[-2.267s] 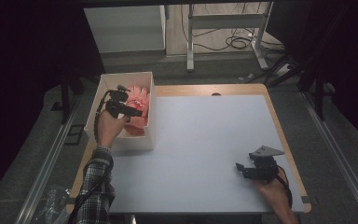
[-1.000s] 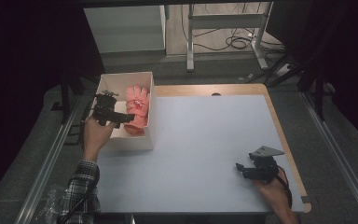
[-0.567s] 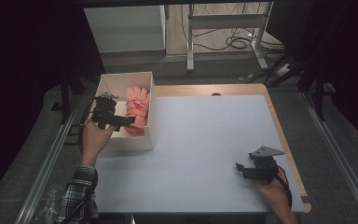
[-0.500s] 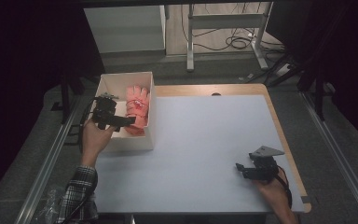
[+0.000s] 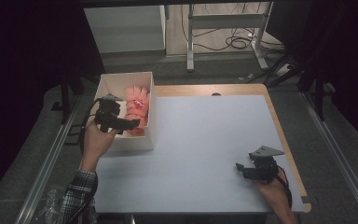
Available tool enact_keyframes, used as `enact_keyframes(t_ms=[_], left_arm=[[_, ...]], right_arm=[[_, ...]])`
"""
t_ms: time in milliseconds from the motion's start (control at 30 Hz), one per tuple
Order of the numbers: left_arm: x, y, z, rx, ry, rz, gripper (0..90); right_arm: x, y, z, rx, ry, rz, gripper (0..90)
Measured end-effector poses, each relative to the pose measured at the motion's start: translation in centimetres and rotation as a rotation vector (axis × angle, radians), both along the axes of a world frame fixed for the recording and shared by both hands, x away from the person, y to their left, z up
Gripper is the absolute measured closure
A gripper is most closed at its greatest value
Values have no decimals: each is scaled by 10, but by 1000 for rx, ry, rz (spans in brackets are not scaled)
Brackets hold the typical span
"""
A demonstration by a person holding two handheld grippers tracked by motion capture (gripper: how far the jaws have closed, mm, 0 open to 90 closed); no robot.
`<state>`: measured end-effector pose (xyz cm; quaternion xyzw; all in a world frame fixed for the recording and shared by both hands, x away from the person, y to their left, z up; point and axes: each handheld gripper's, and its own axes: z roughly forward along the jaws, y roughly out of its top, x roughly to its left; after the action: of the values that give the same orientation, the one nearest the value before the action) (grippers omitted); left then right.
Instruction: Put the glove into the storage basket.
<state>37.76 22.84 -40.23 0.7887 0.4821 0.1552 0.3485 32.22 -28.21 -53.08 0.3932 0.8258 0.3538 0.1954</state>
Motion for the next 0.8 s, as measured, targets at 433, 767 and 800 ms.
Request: enact_keyframes(t_ms=[433,767,800], left_arm=[[-12,-17,5,-19,-26,-59,54],[-17,-36,8,-22,-41,-114,51],[-17,-37,8,-21,-43,-120,51]], right_arm=[[0,0,0,0,0,0,280],[0,0,0,-1,-1,0,280],[0,0,0,0,0,0,280]])
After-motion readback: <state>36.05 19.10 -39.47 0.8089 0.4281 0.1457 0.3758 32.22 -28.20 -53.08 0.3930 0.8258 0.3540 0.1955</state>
